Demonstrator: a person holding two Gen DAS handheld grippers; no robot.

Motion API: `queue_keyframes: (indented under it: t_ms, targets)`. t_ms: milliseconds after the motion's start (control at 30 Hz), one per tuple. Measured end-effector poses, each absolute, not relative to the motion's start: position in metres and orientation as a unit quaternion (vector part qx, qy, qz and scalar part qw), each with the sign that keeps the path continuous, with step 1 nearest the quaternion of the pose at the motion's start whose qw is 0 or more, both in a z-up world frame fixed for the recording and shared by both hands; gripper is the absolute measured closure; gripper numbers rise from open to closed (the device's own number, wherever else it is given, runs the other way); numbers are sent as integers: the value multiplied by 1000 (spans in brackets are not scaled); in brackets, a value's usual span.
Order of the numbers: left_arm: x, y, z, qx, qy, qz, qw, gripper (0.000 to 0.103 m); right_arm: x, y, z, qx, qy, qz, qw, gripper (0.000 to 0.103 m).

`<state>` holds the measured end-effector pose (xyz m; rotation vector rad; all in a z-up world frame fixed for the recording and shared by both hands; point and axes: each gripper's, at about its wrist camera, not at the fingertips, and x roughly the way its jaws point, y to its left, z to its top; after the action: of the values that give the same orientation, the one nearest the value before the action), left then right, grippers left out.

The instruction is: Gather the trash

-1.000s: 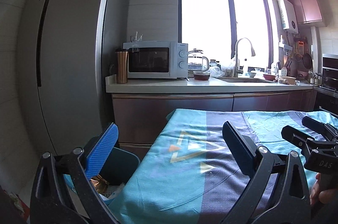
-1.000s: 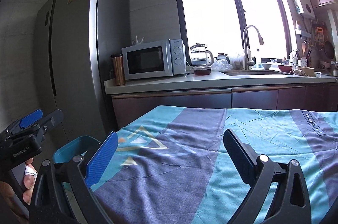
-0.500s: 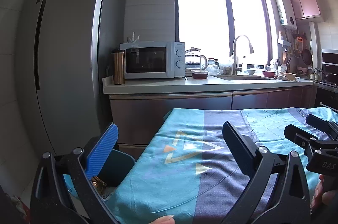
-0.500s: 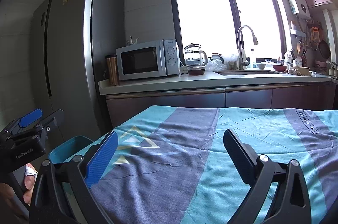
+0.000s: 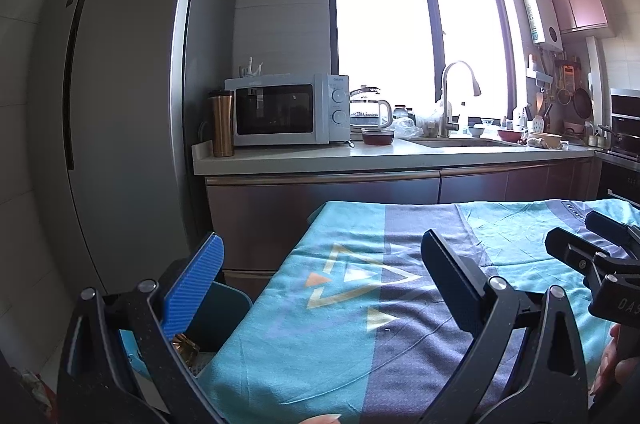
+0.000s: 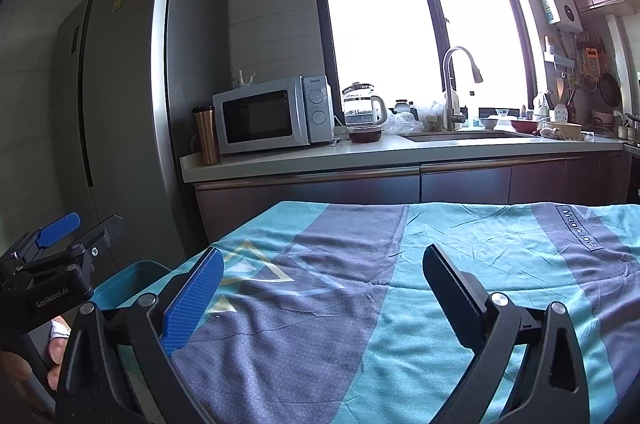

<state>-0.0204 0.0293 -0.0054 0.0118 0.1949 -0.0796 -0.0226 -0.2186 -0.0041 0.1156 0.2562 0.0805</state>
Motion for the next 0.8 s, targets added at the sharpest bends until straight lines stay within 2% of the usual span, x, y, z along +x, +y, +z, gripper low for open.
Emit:
queue_keyframes:
  t_ms: [800]
  targets:
    - [-16,28,-7,4,98,-36,995,6,-23,-223,-3,62,126,37,989,6]
